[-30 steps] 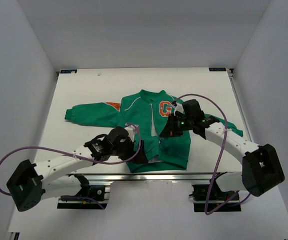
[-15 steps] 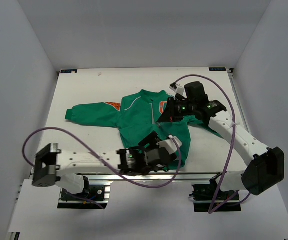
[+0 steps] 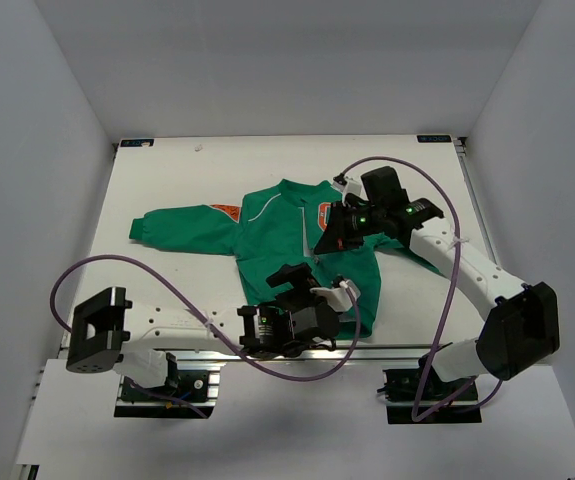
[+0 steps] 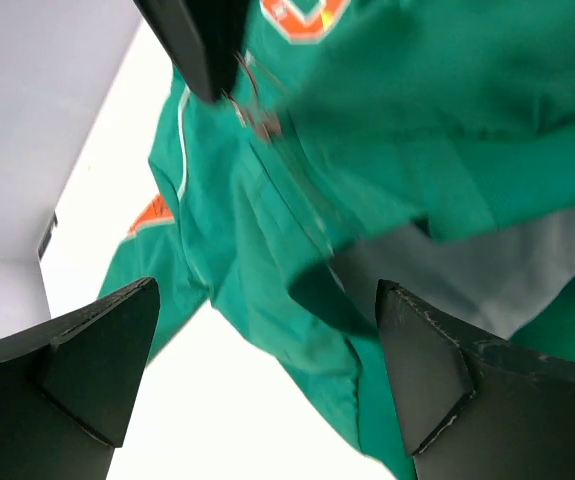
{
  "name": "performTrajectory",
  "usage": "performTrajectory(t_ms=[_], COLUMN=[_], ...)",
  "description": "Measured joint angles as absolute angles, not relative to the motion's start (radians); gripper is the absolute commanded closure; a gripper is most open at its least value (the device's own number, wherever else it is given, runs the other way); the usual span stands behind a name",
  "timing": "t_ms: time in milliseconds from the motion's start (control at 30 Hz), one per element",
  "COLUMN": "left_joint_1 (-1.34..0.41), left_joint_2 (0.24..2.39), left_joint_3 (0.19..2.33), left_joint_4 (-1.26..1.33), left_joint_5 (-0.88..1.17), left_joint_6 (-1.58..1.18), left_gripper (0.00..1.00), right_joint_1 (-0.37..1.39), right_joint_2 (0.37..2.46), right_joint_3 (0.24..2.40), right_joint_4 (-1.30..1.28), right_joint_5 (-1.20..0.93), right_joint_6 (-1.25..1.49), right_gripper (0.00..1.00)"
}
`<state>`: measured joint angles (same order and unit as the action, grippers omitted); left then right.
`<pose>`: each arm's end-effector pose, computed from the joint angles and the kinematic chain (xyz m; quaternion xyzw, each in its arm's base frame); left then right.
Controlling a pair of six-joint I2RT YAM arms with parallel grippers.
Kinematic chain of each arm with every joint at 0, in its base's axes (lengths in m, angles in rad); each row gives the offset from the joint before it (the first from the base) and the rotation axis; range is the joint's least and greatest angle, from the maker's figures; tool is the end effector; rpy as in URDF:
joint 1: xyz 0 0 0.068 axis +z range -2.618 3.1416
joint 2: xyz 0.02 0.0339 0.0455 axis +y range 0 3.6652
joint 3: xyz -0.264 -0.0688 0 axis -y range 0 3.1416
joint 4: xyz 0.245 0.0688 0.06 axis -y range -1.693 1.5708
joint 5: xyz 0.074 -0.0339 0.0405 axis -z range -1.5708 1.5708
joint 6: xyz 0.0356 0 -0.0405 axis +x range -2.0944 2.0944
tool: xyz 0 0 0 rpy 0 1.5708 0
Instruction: Zip up the jacket
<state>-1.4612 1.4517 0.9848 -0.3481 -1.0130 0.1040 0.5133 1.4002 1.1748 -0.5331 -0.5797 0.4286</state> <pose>0.0626 -0.2930 0.2514 0.4462 0.7025 0.1485 0.5342 0.2541 0.1656 0.3060 -0.1501 0.8748 0.4058 0.2182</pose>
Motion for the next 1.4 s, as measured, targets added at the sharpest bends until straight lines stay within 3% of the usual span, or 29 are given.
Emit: performTrajectory(t_ms=[133,267,367,467,500,767,1067,1400], left_joint_1=[-1.462,-1.462,-1.462,-1.457,-1.456,-1.454,-1.439,-1.439], left_joint_2=[1.436,1.441,1.446,1.446,1.445,1.432,1.275,1.203], left_joint_3=[0.963,0.939,0.928,0.920,0.918,0.881,0.849,0.782], left_joint_4=[-0.235,-0.154,-0.107,-0.081,-0.073,0.001,-0.070,-0.156], left_joint_5=[-1.007,-1.000,-1.000,-0.978,-0.970,-0.933,-0.816,-0.738], left_joint_6=[0.195,0.264,0.303,0.332,0.338,0.369,0.229,0.028], left_gripper=[0.05,0.28,0.37,0.66,1.00,1.00,1.00,1.00], right_joint_1=[0.513,0.513,0.513,0.511,0.511,0.510,0.514,0.474], right_joint_2=[1.412,1.414,1.415,1.414,1.415,1.414,1.484,1.714], right_joint_3=[1.175,1.175,1.175,1.175,1.175,1.175,1.209,1.225], right_joint_4=[-0.533,-0.533,-0.533,-0.530,-0.528,-0.516,-0.461,-0.316], right_joint_5=[-0.606,-0.635,-0.652,-0.669,-0.673,-0.672,-0.508,-0.714], right_joint_6=[0.424,0.418,0.417,0.417,0.417,0.421,0.423,0.390], right_gripper=[1.00,1.00,1.00,1.00,1.00,1.00,1.00,1.00])
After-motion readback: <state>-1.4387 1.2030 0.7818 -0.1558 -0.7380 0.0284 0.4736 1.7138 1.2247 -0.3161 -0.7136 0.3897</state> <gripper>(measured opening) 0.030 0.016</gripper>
